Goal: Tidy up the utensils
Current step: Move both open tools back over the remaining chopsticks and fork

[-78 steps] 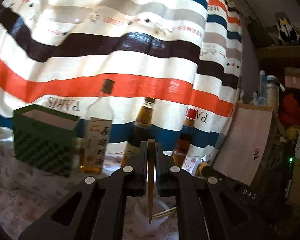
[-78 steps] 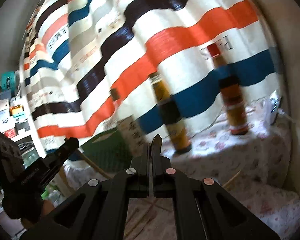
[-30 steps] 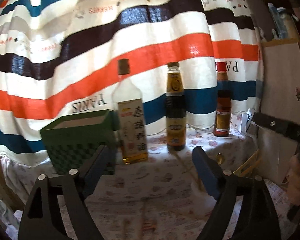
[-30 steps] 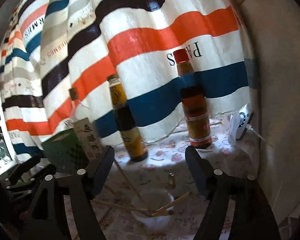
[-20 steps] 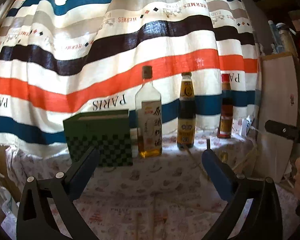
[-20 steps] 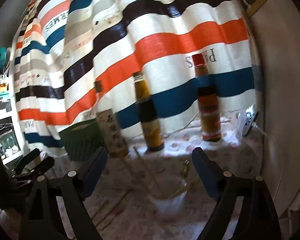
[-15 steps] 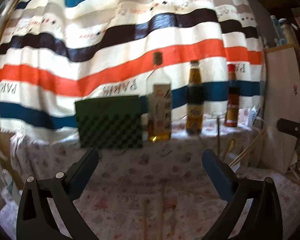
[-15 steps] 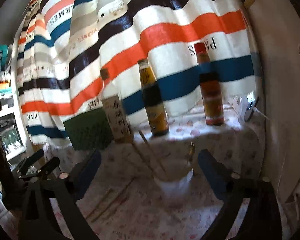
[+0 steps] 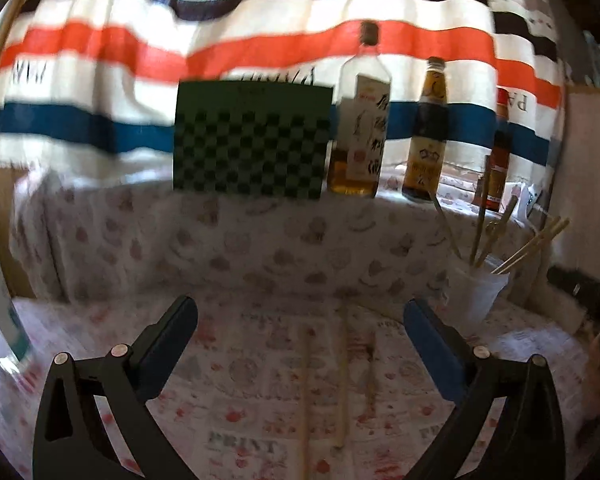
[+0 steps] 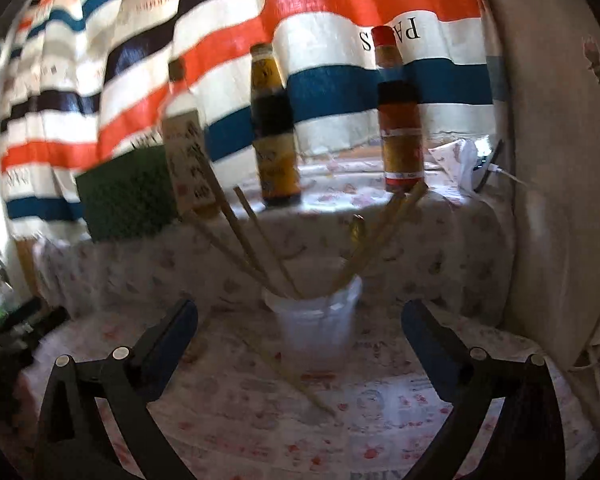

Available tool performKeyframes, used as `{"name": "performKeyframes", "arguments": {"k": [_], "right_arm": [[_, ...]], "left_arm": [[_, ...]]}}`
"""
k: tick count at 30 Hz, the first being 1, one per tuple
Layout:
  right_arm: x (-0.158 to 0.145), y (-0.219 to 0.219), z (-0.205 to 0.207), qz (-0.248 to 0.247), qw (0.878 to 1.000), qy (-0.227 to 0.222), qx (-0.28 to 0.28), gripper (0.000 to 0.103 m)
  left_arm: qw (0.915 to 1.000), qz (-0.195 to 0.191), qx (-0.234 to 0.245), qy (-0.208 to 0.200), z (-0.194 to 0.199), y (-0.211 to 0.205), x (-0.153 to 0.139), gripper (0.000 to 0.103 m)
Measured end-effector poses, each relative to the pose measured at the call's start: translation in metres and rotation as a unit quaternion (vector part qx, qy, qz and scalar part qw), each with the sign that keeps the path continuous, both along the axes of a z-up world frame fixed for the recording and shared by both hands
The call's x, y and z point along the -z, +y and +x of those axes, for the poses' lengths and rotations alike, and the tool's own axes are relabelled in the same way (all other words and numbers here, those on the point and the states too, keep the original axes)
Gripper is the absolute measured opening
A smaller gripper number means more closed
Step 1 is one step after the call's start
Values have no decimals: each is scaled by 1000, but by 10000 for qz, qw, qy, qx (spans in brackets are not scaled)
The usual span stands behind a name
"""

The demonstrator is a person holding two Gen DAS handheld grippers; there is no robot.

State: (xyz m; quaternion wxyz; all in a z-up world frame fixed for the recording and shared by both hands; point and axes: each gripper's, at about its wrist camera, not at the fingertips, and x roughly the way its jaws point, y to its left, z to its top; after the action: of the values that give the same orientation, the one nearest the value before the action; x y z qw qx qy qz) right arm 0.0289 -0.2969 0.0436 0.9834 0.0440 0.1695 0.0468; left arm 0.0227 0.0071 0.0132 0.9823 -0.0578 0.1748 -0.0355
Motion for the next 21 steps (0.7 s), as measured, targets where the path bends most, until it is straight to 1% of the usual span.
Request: {"name": "performKeyframes", "arguments": {"k": [1, 6, 9, 10, 11, 13, 14, 15, 18, 21], "right_arm": [[6, 1, 3, -124, 9998, 114, 48, 103], [17, -2, 15, -34, 9987, 500, 93, 103], [20, -3, 19, -20, 9980, 622, 143, 103], [23, -5, 23, -6, 9972, 724, 192, 103], [28, -8, 29, 22, 9955, 912, 264, 103], [34, -11, 37, 43, 9930, 1147, 290, 103], [34, -11, 37, 43, 9930, 1147, 290, 103], [40, -16, 43, 97, 9903, 1341, 361, 103], [48, -19, 48, 34, 9861, 1556, 585, 103], [52, -19, 52, 72, 9851, 1665, 433, 103]], "left_arm": [[9999, -102, -37, 109, 3, 3, 2, 102], [9975, -428, -308, 480, 18, 21, 15, 102], [9952, -639, -226, 705, 25, 30, 20, 102], [9952, -589, -185, 765, 27, 30, 22, 102], [9956, -467, -157, 798, 29, 28, 23, 102], [9964, -134, -209, 817, 30, 22, 25, 102], [9960, -17, -234, 867, 31, 19, 27, 102], [9952, 68, -245, 941, 33, 17, 28, 102], [9916, 304, -303, 1216, 38, 11, 34, 102], [9890, 350, -301, 1406, 41, 11, 38, 102]]}}
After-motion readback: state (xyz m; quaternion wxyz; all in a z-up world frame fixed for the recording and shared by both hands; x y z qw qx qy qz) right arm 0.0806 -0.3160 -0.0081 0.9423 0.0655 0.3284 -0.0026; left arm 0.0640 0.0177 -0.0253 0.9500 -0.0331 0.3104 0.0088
